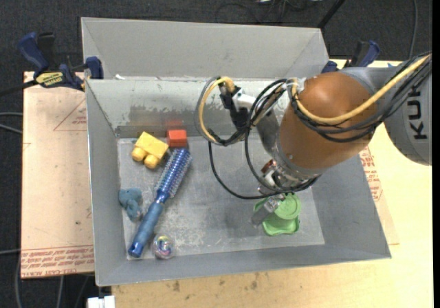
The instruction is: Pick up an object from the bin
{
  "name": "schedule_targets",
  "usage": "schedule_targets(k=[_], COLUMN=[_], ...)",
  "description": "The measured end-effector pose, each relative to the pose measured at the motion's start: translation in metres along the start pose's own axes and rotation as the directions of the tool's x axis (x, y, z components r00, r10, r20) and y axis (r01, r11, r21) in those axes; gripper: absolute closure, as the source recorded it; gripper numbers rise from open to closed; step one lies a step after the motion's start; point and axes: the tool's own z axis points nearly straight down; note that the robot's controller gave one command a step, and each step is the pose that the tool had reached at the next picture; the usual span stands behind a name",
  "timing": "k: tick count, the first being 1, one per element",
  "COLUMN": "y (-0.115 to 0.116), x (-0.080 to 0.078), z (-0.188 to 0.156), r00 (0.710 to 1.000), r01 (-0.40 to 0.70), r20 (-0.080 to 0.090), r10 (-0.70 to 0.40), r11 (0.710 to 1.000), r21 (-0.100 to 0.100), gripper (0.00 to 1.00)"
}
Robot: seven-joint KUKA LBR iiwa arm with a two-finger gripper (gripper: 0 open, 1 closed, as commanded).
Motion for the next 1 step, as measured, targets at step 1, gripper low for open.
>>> schedule_targets(k=[1], y=[-0.0071], x=[0.0037], z=[-0.0793], r00=[0.999], r01=[-0.052], r20=[0.0], r10=[0.052], r11=[0.999], r21=[0.002], gripper=[1.0])
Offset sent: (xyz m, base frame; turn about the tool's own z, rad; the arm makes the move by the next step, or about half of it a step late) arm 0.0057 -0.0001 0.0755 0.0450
